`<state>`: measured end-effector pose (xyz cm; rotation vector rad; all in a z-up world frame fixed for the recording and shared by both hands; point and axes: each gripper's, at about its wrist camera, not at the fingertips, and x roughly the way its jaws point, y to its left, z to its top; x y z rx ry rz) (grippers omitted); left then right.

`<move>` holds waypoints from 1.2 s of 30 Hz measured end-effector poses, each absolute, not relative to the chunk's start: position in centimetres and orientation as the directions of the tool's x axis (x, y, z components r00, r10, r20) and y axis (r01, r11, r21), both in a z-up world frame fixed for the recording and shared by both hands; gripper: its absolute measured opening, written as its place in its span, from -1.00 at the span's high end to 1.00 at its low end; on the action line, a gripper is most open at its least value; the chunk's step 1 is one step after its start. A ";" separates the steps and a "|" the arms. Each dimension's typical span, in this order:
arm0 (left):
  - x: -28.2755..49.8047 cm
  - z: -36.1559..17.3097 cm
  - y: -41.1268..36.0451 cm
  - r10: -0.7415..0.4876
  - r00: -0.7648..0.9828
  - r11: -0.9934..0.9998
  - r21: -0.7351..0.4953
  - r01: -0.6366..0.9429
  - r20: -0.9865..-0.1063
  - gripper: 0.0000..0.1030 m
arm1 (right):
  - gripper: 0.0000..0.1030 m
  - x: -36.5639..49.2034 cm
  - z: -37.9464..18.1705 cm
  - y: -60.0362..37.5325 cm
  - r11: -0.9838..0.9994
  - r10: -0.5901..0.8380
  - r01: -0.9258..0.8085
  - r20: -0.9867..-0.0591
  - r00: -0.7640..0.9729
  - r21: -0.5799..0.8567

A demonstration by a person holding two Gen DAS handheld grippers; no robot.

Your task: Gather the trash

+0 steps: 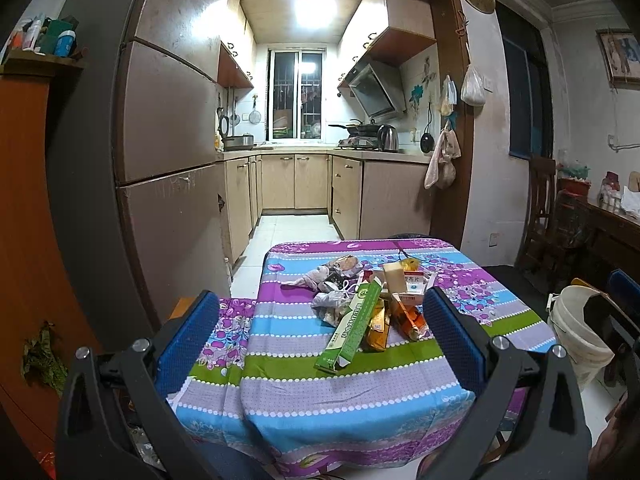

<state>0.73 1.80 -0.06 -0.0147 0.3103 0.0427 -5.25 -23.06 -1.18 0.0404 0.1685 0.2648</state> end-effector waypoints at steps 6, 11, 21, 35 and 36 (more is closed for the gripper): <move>0.8 0.0 1.9 0.039 0.951 0.999 -0.007 -0.043 -0.308 -0.90 | -0.92 -5.2 -1.3 -23.2 0.964 0.264 -0.257 -0.163 0.951 0.063; 0.8 0.0 2.0 0.040 0.951 0.999 -0.006 -0.044 -0.308 -0.90 | -0.92 -5.2 -1.3 -23.1 0.964 0.264 -0.258 -0.164 0.950 0.061; 1.2 -0.3 1.8 0.036 0.948 0.999 -0.002 -0.039 -0.317 -0.90 | -0.92 -4.6 -1.5 -22.8 0.961 0.277 -0.273 -0.175 0.945 0.049; 17.2 -9.1 10.7 -0.217 0.723 0.973 -0.201 0.109 -0.656 -0.48 | -0.75 7.6 -6.6 -21.9 0.859 0.491 -0.506 -0.411 0.768 0.080; 18.0 -9.8 10.5 -0.268 0.696 0.962 -0.230 0.150 -0.666 -0.33 | -0.68 8.8 -7.4 -22.0 0.850 0.513 -0.512 -0.423 0.747 0.126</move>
